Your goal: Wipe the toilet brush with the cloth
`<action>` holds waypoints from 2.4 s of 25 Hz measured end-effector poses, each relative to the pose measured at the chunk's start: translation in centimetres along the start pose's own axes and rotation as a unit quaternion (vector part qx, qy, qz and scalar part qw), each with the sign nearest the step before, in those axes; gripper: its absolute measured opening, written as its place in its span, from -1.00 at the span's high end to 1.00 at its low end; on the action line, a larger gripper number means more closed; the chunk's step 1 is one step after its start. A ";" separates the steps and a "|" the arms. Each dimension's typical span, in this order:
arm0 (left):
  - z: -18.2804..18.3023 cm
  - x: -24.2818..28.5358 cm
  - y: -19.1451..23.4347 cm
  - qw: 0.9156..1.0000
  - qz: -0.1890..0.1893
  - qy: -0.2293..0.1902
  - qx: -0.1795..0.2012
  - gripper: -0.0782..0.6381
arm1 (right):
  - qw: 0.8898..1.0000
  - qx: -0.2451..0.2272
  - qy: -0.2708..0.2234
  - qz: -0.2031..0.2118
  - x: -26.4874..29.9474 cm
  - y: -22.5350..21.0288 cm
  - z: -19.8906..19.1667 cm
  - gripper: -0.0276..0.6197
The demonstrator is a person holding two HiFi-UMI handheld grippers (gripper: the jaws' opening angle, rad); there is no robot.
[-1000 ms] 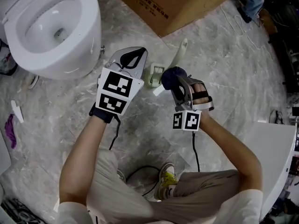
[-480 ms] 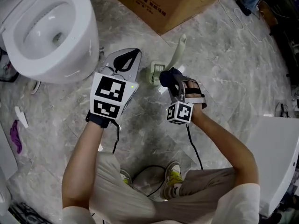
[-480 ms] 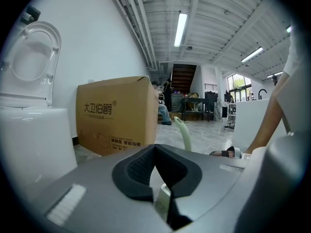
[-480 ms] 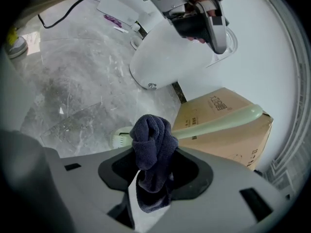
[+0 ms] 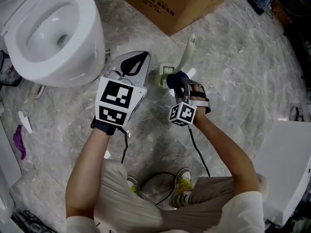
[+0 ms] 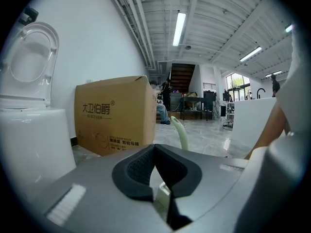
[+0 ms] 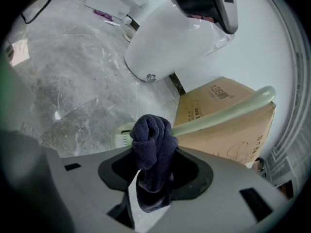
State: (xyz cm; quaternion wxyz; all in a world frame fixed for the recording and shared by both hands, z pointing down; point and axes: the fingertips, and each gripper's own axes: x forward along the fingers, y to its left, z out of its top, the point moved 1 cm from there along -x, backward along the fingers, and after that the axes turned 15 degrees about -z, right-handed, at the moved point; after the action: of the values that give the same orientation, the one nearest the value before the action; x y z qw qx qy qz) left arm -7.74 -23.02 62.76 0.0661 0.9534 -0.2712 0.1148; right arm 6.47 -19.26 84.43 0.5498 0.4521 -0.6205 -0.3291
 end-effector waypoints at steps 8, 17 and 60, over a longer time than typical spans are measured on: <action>-0.8 -0.2 -0.1 1.000 0.001 0.014 0.002 0.78 | 0.999 0.019 0.031 -0.008 1.6 2.0 -0.8 0.34; -1.6 -0.2 -0.4 0.999 -0.005 0.031 0.009 0.78 | 0.996 0.068 0.056 -0.007 3.2 4.0 -0.9 0.34; -3.2 -0.9 0.3 0.999 -0.010 0.048 0.001 0.78 | 0.967 0.246 -0.040 0.046 3.6 5.4 3.2 0.36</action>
State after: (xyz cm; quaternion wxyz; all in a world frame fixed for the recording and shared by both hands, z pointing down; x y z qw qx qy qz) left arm -9.24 -22.19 65.67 0.0788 0.9494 -0.2584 0.1600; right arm 2.35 -20.88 90.19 0.4113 0.5304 -0.7242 -0.1586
